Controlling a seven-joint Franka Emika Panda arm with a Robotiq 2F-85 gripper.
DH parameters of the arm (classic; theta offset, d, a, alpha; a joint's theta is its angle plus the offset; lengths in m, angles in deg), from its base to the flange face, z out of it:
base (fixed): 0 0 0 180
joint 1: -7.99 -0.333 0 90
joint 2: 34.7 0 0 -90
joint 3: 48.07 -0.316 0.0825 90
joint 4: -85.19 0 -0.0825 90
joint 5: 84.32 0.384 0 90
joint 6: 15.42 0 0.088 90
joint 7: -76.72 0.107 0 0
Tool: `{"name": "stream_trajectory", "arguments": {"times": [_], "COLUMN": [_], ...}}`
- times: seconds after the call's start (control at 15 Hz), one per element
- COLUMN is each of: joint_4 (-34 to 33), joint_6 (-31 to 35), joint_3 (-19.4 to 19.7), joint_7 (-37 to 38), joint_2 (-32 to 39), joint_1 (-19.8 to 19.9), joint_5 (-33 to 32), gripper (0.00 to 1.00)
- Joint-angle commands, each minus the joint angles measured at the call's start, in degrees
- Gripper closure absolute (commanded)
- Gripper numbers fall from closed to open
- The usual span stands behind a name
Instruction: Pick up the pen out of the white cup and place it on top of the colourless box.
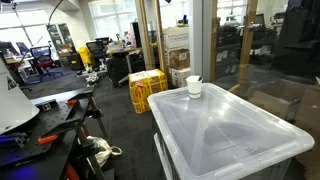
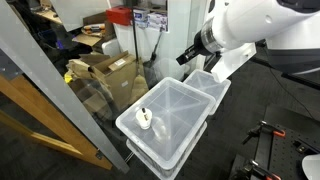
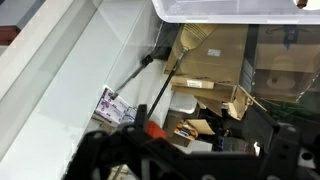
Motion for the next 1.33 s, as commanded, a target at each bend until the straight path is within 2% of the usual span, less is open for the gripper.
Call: {"name": "stream_trajectory", "arguments": {"times": [0.0, 0.13, 0.33, 0.6, 0.8, 0.87, 0.93, 1.13, 1.27], "joint_4": [0.00, 0.00, -0.77, -3.36, -5.44, -6.42, -7.35, -10.67, -13.49], "joint_6": [0.01, 0.02, -4.21, -10.81, -13.63, -16.05, -15.55, -12.03, -9.96], "joint_3": [0.06, 0.26, -2.41, -6.32, -8.77, 0.58, 2.14, 10.26, 13.34], "joint_7": [-0.01, -0.06, 11.71, 25.95, 32.83, 35.23, 37.00, 42.08, 46.25], "joint_2": [0.00, 0.04, -0.87, 2.88, 7.56, 10.99, 12.93, 18.31, 21.89], "joint_1": [0.01, 0.05, 1.85, 2.25, 1.85, -8.90, -10.72, -19.01, -22.34], "joint_5": [0.00, 0.00, -4.44, -13.16, -19.68, -23.89, -26.69, -33.77, -38.08], "gripper": [0.00, 0.00, 0.00, 0.00, 0.00, 0.00, 0.00, 0.00, 0.00]}}
